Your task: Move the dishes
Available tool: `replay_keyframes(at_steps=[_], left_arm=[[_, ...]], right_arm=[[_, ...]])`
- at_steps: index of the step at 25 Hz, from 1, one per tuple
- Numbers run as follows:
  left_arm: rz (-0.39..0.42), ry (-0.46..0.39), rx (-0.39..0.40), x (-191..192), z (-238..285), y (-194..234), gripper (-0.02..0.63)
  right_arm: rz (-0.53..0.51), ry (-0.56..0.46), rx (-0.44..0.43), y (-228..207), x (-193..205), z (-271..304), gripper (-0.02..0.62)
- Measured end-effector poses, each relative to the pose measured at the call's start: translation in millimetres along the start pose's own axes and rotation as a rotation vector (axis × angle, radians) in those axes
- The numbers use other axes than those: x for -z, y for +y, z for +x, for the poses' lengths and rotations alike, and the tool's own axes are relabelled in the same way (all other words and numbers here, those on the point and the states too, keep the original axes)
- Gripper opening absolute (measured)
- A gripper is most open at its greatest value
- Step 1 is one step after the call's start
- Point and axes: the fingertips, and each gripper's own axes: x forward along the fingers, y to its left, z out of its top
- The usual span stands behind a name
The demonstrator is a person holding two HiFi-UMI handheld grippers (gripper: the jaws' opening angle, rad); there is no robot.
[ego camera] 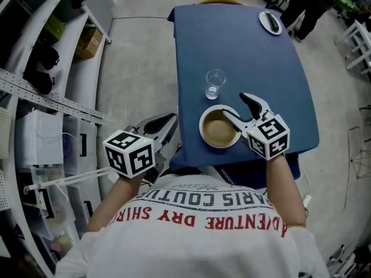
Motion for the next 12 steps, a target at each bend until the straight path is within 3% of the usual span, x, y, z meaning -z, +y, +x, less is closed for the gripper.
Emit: replay_keyframes(at_steps=[12], left_arm=[[0.009, 0.001, -0.001, 26, -8, -29, 0.028]], right_arm=[[0.081, 0.109, -0.005, 24, 59, -26, 0.295]])
